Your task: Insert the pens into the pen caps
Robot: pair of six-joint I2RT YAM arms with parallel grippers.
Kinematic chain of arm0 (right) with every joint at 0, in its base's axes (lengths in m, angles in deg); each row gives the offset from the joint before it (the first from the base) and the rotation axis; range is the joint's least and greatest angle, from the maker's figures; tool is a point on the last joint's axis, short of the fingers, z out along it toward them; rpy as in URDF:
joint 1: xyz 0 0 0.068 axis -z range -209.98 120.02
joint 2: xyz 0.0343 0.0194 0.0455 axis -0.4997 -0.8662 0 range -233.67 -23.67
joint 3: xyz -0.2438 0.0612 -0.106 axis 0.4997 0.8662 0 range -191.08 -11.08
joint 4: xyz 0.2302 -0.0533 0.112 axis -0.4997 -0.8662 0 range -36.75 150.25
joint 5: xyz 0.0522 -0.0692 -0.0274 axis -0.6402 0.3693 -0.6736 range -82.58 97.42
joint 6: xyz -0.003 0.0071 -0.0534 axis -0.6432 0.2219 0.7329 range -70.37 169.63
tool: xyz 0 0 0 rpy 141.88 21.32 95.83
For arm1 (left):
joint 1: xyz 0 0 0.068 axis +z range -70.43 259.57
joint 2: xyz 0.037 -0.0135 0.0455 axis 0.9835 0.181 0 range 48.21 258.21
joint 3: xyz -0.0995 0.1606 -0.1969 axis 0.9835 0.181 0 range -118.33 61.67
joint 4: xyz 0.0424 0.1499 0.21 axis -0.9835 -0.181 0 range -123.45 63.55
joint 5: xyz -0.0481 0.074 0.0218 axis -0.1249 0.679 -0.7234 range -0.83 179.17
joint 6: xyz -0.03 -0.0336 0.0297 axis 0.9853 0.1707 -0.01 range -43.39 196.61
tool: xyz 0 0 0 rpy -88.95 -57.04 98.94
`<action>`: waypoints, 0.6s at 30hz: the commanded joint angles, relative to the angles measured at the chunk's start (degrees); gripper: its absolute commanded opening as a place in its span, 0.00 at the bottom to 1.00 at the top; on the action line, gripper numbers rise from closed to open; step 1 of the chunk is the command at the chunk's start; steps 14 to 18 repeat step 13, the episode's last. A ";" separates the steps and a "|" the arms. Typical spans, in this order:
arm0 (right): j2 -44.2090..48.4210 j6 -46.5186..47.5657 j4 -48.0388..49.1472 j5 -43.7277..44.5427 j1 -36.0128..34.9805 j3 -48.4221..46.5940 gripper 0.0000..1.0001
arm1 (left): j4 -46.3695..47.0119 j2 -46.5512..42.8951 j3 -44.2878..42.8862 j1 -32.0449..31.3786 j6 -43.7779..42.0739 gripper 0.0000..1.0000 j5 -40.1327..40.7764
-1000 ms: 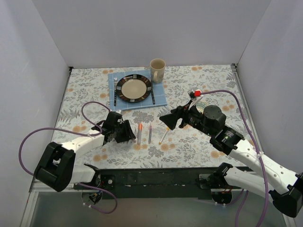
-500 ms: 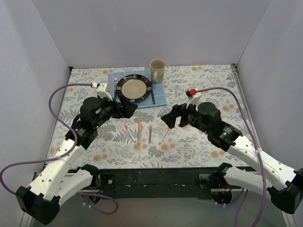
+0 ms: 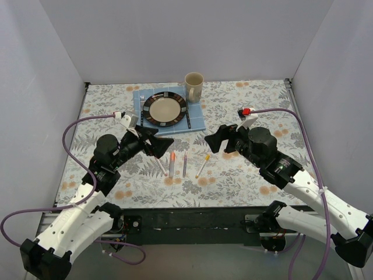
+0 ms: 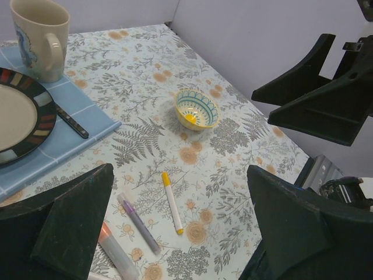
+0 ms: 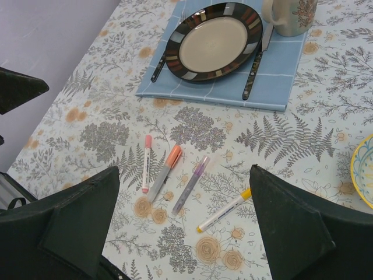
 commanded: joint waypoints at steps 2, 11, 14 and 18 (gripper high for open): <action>0.71 0.73 2.58 2.53 0.14 0.22 0.98 | 1.99 0.56 -0.49 -0.15 -2.42 0.98 -3.59; 1.07 1.53 4.26 2.62 0.14 0.57 0.96 | 2.07 -0.67 0.56 -0.06 -2.77 0.98 -2.97; 1.15 1.79 4.60 2.88 0.14 0.66 0.97 | 1.81 -0.67 0.47 -0.06 -3.21 0.98 -3.06; 1.15 1.79 4.60 2.88 0.14 0.66 0.97 | 1.81 -0.67 0.47 -0.06 -3.21 0.98 -3.06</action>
